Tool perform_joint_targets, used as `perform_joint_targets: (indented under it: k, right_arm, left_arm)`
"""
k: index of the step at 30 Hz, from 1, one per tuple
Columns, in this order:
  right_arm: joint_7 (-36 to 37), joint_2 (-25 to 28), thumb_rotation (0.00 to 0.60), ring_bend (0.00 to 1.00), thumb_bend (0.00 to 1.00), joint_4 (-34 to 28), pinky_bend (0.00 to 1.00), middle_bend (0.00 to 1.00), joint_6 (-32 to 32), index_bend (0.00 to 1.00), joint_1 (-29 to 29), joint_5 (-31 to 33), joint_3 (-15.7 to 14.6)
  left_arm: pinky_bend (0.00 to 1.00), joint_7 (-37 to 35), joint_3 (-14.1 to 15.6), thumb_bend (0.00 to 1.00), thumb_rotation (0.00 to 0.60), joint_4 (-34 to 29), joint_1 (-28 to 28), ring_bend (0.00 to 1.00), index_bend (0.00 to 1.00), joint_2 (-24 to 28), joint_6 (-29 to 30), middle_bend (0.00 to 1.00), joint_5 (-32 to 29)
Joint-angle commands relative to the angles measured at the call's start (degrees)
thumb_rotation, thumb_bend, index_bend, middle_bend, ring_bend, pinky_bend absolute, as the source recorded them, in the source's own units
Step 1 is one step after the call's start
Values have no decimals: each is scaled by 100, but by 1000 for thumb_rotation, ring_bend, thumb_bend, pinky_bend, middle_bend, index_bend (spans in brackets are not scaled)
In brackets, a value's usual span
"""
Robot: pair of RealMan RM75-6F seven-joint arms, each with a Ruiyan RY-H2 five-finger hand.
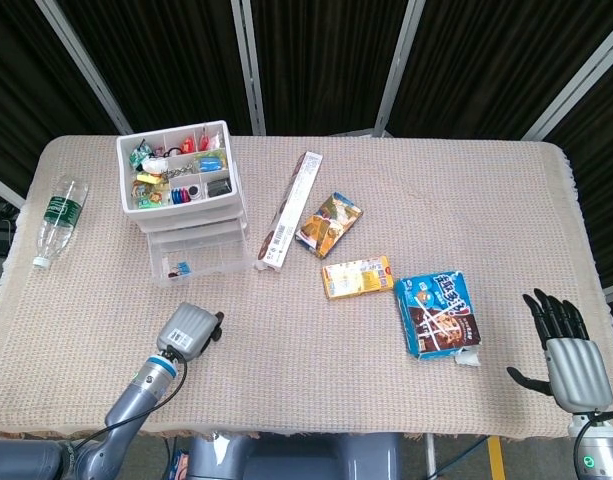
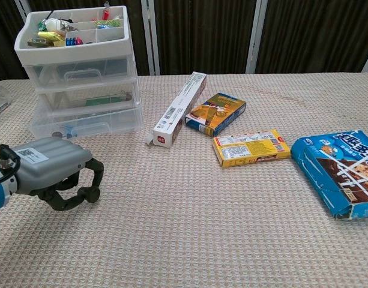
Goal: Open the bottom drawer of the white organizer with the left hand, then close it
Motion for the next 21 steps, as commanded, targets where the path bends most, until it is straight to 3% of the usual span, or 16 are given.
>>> perform_joint_targets:
  k: [1, 14, 21]
  right_arm:
    - [-5, 1, 600, 0, 7, -3, 0, 0, -4, 51, 0, 6, 0]
    - [-17, -4, 600, 0, 7, 4, 0, 0, 6, 51, -3, -3, -1]
    - [-30, 2, 600, 0, 6, -7, 0, 0, -8, 51, -1, 3, -6]
  left_arm:
    - [796, -77, -64, 493, 600, -142, -9, 943, 524, 100, 71, 1000, 110]
    - [796, -52, -658, 492, 600, -1070, -299, 943, 524, 942, 238, 1000, 341]
    - [796, -159, -1062, 493, 600, -862, -532, 943, 523, 1196, -2, 1000, -281]
